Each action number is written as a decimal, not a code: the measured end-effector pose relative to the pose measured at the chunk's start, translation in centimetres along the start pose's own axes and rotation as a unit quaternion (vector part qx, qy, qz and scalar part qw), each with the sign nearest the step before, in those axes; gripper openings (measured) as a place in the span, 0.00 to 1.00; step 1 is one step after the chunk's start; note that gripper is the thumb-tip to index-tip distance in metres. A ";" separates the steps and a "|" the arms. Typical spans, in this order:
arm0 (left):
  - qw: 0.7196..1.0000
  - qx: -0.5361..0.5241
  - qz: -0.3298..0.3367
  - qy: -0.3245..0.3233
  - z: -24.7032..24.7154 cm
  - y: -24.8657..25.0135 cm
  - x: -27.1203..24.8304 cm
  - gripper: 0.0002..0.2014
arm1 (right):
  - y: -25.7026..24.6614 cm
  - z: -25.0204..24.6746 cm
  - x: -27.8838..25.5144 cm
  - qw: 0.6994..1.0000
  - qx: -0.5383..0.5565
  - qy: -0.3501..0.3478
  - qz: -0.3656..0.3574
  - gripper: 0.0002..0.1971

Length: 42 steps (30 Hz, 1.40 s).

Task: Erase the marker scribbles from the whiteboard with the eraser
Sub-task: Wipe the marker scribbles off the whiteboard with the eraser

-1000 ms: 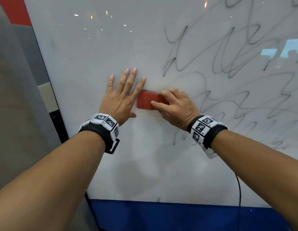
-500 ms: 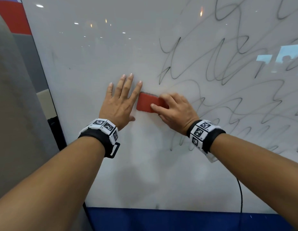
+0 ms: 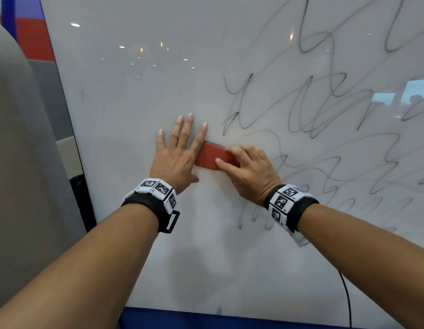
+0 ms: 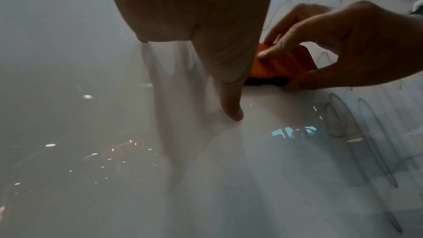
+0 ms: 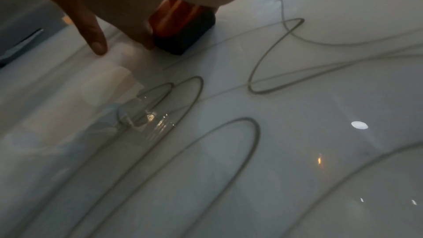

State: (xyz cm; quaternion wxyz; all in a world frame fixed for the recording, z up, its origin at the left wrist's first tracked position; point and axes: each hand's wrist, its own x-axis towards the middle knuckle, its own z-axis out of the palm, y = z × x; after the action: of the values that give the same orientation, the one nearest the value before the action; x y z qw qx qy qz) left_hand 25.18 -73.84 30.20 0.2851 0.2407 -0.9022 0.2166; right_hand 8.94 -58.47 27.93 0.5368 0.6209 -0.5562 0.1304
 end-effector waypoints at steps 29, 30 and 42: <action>0.999 -0.025 -0.007 0.020 -1.8 -3.2 2.0 0.73 | 1.0 -0.6 1.0 0.994 0.008 -0.055 -0.094 0.20; 1.000 -0.024 -0.008 0.018 -1.8 -3.2 2.0 0.73 | 1.5 -1.0 1.7 0.993 0.009 -0.066 -0.103 0.20; 0.999 -0.013 -0.008 0.029 -2.3 -3.8 2.3 0.74 | 2.2 -1.6 2.7 0.996 0.007 -0.038 -0.077 0.18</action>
State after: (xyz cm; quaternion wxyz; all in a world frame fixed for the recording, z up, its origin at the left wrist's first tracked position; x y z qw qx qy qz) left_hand 26.63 -76.37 34.30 0.3159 0.2374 -0.8944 0.2097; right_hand 8.69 -58.23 31.72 0.5190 0.6703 -0.5259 0.0687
